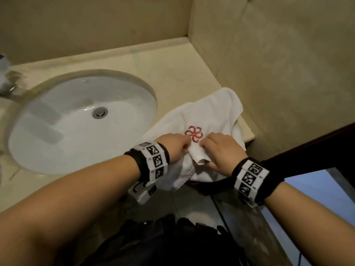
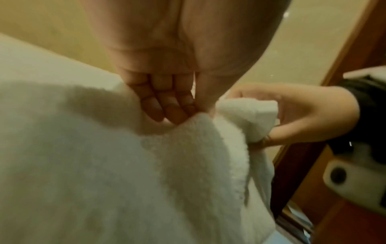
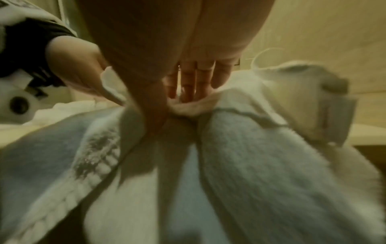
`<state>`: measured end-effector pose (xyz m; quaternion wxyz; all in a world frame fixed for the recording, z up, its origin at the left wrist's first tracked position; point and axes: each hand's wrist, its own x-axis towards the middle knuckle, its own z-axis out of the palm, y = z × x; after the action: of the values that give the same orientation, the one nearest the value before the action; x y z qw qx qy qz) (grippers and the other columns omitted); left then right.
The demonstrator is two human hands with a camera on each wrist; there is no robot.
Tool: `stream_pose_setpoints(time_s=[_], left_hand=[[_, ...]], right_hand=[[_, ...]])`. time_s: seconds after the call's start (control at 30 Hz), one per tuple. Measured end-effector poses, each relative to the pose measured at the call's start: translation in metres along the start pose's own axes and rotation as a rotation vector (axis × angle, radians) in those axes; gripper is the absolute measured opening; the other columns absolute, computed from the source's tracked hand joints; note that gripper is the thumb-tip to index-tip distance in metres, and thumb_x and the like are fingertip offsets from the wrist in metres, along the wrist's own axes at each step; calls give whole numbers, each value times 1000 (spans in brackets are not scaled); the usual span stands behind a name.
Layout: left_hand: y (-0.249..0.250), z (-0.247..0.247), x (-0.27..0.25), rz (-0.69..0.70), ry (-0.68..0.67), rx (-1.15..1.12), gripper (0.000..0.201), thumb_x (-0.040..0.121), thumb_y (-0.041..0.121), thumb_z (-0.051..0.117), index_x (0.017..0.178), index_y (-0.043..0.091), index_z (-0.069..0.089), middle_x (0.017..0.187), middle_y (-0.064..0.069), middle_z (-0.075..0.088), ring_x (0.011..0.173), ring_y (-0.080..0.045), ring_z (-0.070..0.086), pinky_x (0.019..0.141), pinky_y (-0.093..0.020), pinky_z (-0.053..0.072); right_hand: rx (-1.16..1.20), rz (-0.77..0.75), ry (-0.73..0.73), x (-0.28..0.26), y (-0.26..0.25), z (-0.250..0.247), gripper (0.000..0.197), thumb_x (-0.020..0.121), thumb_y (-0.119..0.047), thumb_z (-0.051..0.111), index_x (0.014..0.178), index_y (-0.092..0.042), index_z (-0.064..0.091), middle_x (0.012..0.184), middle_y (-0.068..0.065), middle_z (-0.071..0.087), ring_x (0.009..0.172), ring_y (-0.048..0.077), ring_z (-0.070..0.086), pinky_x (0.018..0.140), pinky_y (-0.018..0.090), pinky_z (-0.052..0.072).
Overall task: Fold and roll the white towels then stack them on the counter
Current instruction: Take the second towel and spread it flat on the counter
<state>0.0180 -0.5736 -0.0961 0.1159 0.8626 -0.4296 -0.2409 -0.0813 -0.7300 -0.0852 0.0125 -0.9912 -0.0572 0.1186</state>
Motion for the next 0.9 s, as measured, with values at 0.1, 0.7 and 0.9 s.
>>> stream_pose_setpoints(time_s=[0.1,0.7,0.9], left_hand=[[-8,-20,-6,-48,27,-94,15,91,17,44,101,12,54,104,-13,62,96,-31,56,73,-26,33],[-3,-150,3,-151,747,-706,25,87,7,46,107,18,56,96,-9,59,88,-17,51,76,-29,42],[-33,-187,-22,-169,628,-438,34,78,38,68,101,22,47,91,-1,58,79,-18,54,69,-25,41]], right_hand=[[279,96,151,12,4,-13,29,83,-20,50,109,-13,60,108,11,60,103,30,55,83,32,38],[161,94,462,57,14,-191,23,82,-35,60,96,-17,62,85,3,59,80,24,53,64,29,33],[49,402,157,53,64,-161,23,90,-16,48,104,-5,62,111,22,62,101,35,57,79,34,43]])
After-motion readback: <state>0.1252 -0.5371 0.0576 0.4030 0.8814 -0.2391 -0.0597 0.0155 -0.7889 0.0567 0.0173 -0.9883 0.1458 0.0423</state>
